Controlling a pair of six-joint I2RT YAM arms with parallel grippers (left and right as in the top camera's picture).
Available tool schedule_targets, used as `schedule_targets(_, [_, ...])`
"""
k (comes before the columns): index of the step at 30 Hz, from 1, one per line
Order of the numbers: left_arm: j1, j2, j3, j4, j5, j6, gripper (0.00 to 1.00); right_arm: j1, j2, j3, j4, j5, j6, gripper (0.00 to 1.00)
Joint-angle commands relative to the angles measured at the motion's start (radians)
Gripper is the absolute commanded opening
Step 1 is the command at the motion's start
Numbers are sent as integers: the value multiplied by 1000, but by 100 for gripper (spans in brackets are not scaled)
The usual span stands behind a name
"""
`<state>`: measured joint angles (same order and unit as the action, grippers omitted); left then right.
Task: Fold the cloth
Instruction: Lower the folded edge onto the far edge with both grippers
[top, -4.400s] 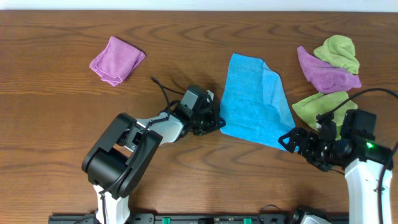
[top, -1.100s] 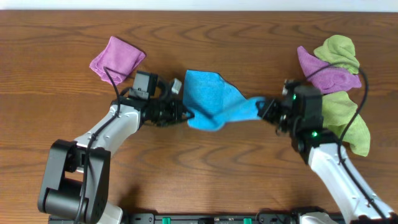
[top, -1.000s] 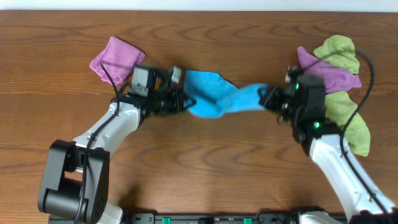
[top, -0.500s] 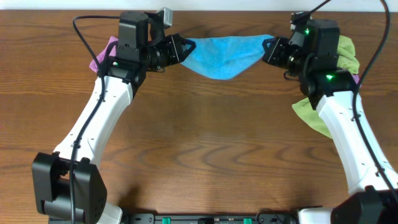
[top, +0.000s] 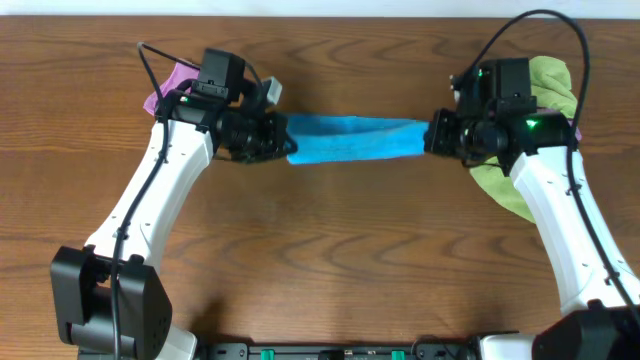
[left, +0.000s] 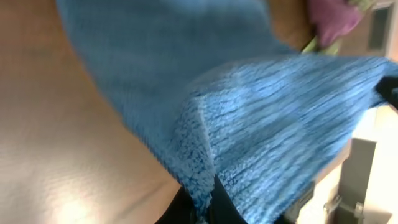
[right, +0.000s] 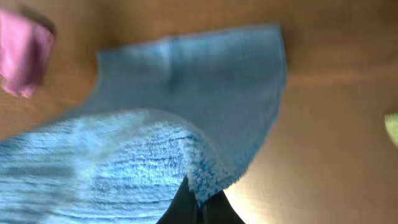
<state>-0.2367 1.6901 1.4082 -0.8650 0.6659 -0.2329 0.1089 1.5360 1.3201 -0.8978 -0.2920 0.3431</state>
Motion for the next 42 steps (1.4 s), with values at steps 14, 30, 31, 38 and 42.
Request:
schedule_targets(14, [-20,-11,-272,-51,-40,99,6,23,-27,-331,-27,23,-21,1])
schedule_targets(30, [-27,-17,-293,359,-108,-159,6,24,-28,-359,375,60,-7,1])
schedule_targets(31, [-27,-17,-293,397,-119,-183,6,24,-20,-359,413,60,-7,1])
schedule_targets(38, [-27,-16,-293,595,-230,-248,6,52,51,-359,602,103,-6,1])
schedule_targets(42, [-27,-3,-293,663,-286,-258,6,65,105,-357,674,138,0,1])
